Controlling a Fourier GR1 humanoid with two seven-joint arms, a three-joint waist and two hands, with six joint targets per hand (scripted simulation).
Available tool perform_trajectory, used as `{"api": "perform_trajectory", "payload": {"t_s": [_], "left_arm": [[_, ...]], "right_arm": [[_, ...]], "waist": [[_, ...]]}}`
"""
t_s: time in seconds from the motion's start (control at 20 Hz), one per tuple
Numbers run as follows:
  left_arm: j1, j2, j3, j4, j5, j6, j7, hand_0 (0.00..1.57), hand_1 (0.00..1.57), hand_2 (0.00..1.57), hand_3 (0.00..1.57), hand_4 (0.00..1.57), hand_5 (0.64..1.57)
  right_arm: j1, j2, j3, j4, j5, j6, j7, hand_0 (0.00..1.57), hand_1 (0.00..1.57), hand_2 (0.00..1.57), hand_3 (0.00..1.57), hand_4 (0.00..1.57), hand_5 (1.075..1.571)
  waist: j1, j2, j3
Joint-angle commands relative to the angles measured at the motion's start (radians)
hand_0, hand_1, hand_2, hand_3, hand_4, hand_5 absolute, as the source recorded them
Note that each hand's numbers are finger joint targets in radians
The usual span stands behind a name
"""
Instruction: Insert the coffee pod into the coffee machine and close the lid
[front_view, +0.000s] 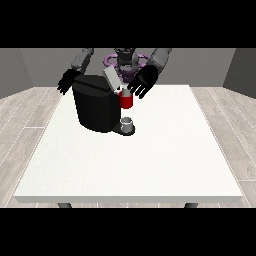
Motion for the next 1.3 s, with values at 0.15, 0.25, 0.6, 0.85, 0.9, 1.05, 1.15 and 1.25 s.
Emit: {"api": "perform_trajectory", "payload": {"t_s": [0.15, 0.25, 0.6, 0.85, 0.9, 1.05, 1.15, 1.25], "left_arm": [[0.050, -0.031, -0.017, -0.011, -0.029, 0.053, -0.023, 1.06, 1.06, 1.12, 0.95, 0.36, 1.571], [0.024, 0.049, 0.017, 0.020, -0.020, 0.028, -0.059, 1.02, 1.02, 1.09, 0.90, 0.37, 1.571], [0.033, 0.088, -0.032, 0.021, -0.071, -0.020, -0.123, 0.00, 0.00, 0.00, 0.00, 0.00, 1.571], [0.031, 0.013, -0.046, 0.004, -0.076, -0.040, -0.048, 0.00, 0.00, 0.00, 0.00, 0.00, 1.571], [0.035, 0.062, -0.023, 0.017, -0.063, -0.066, -0.074, 0.00, 0.00, 0.00, 0.00, 0.00, 1.571], [0.076, -0.010, -0.043, 0.002, -0.074, -0.042, -0.040, 0.00, 0.00, 0.00, 0.00, 0.00, 1.571], [0.043, 0.021, -0.037, -0.005, -0.075, -0.075, -0.045, 0.00, 0.00, 0.00, 0.00, 0.00, 1.571], [0.044, -0.024, -0.045, -0.019, -0.084, -0.056, 0.009, 0.00, 0.00, 0.00, 0.00, 0.00, 1.571]], "right_arm": [[0.045, 0.021, 0.015, 0.012, 0.005, -0.001, -0.038, 0.00, 0.00, 0.00, 0.00, 0.46, 1.571], [0.023, 0.002, 0.033, -0.058, 0.013, 0.007, 0.010, 0.00, 0.00, 0.00, 0.00, 0.46, 1.571], [0.001, 0.017, 0.026, -0.051, 0.017, -0.025, 0.009, 0.00, 0.00, 0.00, 0.00, 0.35, 1.571], [0.023, 0.029, 0.030, -0.003, 0.028, -0.036, -0.005, 0.00, 0.00, 0.00, 0.00, 0.39, 1.571], [0.046, 0.010, 0.025, -0.028, 0.012, -0.013, 0.024, 0.00, 0.00, 0.00, 0.00, 0.38, 1.571], [0.058, 0.001, 0.018, -0.013, 0.012, -0.016, 0.002, 0.00, 0.00, 0.00, 0.00, 0.42, 1.571], [0.059, 0.031, 0.016, 0.013, 0.008, -0.036, -0.035, 0.00, 0.00, 0.00, 0.00, 0.36, 1.571], [0.037, 0.012, -0.008, 0.045, -0.026, 0.000, -0.020, 0.00, 0.00, 0.00, 0.00, 0.38, 1.571]], "waist": [[0.006, -0.015, -0.0007], [-0.032, 0.006, -0.0011], [-0.018, 0.044, -0.0012], [0.011, -0.026, -0.0007], [-0.001, -0.041, -0.0008], [0.014, -0.087, -0.0008], [0.023, -0.069, -0.0007], [0.035, -0.083, -0.0005]]}}
